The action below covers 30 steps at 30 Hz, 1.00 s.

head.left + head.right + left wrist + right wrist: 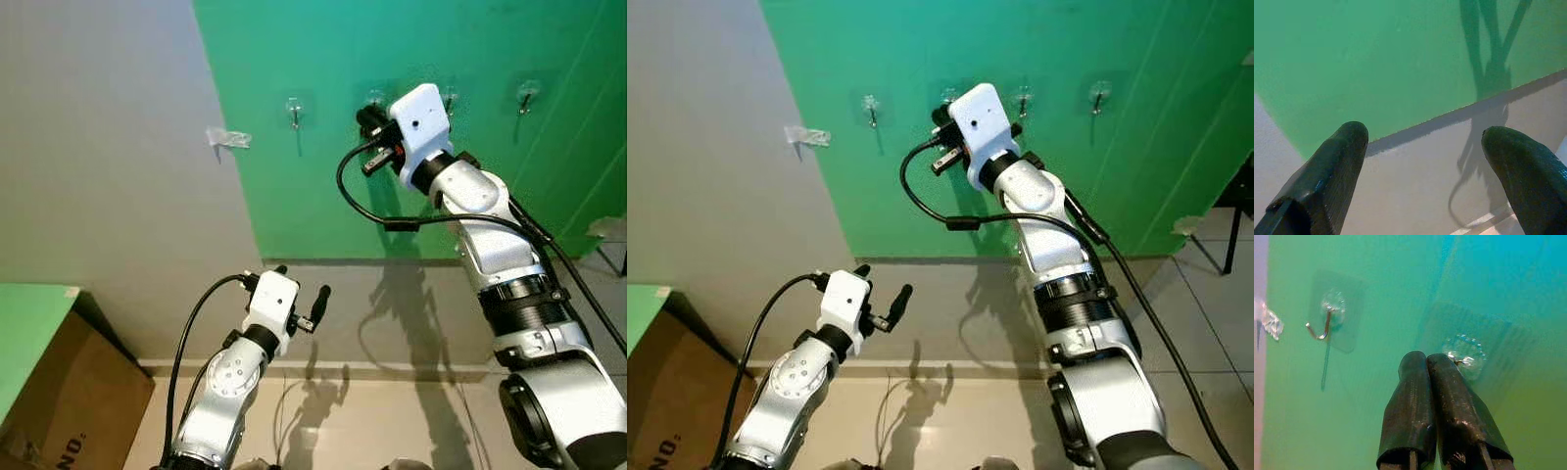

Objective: Hang keys on a hook

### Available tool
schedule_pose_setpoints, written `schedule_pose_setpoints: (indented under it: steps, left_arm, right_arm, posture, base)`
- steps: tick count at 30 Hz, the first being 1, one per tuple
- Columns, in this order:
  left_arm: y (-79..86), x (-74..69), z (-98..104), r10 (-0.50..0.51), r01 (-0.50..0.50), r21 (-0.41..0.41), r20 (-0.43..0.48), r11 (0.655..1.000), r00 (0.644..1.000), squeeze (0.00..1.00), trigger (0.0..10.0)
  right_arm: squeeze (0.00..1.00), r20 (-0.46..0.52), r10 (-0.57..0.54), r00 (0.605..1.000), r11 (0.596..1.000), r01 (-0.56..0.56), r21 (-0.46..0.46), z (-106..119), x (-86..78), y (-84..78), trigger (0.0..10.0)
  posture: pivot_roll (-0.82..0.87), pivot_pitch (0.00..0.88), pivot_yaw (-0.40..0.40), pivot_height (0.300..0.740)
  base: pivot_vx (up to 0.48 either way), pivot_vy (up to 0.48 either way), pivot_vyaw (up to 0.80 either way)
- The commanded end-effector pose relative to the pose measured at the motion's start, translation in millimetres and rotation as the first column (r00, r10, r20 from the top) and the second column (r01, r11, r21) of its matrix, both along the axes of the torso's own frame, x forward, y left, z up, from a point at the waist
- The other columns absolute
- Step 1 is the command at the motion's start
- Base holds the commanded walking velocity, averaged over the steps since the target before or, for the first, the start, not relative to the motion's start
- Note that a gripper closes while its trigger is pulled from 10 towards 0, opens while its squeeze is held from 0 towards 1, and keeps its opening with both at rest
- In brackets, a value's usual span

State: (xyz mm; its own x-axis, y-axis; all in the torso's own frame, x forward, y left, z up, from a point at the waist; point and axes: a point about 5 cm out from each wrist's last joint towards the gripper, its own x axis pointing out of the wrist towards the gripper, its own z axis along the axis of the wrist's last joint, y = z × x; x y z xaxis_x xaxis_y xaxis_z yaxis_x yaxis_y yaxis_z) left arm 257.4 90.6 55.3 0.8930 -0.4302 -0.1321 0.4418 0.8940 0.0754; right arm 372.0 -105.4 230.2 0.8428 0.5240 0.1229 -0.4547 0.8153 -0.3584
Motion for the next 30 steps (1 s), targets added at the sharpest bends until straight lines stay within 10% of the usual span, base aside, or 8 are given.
schedule_pose_setpoints:
  steps: [1,19,30]
  left_arm:
    - [2.6,-0.1,2.7,0.011,-0.011,0.003,0.006,1.0,1.0,0.0,10.0]
    - [2.7,0.8,2.5,0.006,-0.006,0.006,-0.001,1.0,1.0,0.0,10.0]
    - [1.4,0.5,1.2,0.007,-0.007,0.008,-0.004,1.0,1.0,0.0,10.0]
  right_arm:
    - [0.01,-0.026,-0.006,1.0,1.0,0.007,0.03,4.1,4.1,-0.9,0.0]
    - [0.01,-0.281,-0.007,0.96,0.935,0.106,0.338,4.2,13.5,-16.4,0.0]
    - [0.01,0.064,-0.089,0.994,0.993,0.083,0.08,25.2,4.3,-11.4,0.0]
  posture:
    - [-0.18,0.0,0.073,0.74]
    - [-0.19,0.0,0.077,0.74]
    - [-0.19,0.0,0.073,0.74]
  base:
    - [0.0,0.0,0.0]
    - [0.0,0.0,0.0]
    - [0.0,0.0,0.0]
